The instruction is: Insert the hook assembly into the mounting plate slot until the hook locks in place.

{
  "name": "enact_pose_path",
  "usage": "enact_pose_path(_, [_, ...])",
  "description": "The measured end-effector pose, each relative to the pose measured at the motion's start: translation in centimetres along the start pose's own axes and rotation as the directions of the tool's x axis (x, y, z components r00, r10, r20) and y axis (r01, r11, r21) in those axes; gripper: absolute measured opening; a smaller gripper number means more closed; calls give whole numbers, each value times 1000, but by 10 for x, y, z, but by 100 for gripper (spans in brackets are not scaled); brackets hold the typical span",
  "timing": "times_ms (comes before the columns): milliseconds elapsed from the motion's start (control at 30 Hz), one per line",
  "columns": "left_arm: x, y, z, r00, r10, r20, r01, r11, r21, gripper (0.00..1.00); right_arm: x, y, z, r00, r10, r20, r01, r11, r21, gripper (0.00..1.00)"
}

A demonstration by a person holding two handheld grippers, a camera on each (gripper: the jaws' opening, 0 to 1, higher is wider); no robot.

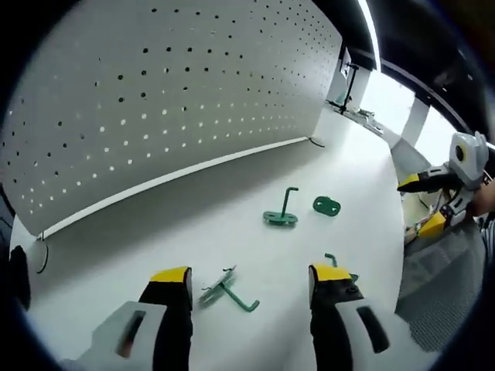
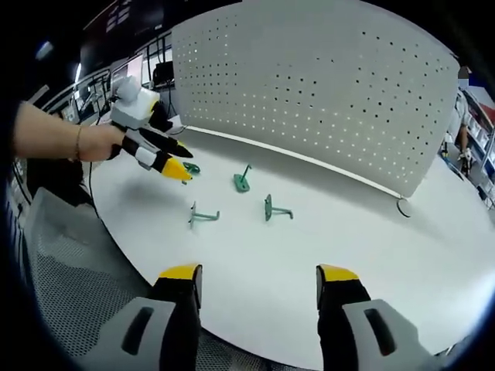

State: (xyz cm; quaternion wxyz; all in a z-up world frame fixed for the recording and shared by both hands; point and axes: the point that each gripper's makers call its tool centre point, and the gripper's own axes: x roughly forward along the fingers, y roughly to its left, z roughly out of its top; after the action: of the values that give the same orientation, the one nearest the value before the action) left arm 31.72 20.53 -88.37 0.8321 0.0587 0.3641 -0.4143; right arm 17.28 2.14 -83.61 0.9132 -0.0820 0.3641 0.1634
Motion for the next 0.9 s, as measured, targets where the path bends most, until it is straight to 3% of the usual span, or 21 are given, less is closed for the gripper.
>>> enact_pose_path(333, [8,9,1,999,-28,-32,29,1000,10,41,1,-3,-1,1000,-13,-6,13,1000,12,55])
enact_pose_path(433, [10,10,-2,997,-45,-61,46,999,27,24,1,-4,-1,1000,-17,-7,17,1000,13,55])
enact_pose_path(467, [11,13,-3,997,-34,-73,38,998,58,25,1,-4,-1,1000,-17,-7,17,1000,13,54])
enact_pose_path(533, [13,12,-4,995,-44,-91,49,998,51,28,1,-5,-1,1000,-19,-7,19,1000,14,54])
enact_pose_path(900, [10,10,-7,987,-66,-143,78,994,78,9,3,-3,0,1000,-19,-6,19,1000,16,54])
